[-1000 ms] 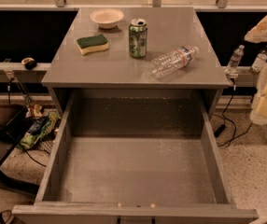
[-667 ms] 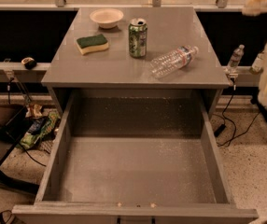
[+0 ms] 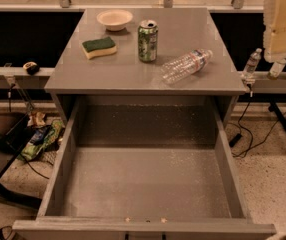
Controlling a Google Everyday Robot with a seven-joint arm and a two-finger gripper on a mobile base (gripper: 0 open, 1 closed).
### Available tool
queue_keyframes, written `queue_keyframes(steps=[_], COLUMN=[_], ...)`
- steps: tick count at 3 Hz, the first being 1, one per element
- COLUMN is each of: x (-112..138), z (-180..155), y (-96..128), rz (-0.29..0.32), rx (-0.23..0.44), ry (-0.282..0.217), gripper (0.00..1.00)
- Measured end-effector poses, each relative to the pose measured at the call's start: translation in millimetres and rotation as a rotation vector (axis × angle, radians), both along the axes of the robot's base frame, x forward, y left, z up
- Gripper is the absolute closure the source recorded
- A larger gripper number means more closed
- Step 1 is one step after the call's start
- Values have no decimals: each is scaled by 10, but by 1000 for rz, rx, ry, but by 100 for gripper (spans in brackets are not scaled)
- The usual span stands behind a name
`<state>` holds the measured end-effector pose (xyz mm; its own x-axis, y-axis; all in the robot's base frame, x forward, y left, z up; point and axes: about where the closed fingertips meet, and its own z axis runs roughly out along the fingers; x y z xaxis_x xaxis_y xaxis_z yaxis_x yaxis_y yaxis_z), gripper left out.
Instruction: Place water bottle into top drawer
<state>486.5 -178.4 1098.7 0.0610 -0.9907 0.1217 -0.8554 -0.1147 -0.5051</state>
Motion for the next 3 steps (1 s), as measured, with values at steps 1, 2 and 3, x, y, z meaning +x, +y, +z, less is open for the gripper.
queue_keyframes(steps=[1,2,3], x=[0,193,704], z=[4,-129,-493], y=[3,130,294], rz=[0,44,107], rx=[3,32,27], ry=[-2,-10,-7], gripper=[0,0,0])
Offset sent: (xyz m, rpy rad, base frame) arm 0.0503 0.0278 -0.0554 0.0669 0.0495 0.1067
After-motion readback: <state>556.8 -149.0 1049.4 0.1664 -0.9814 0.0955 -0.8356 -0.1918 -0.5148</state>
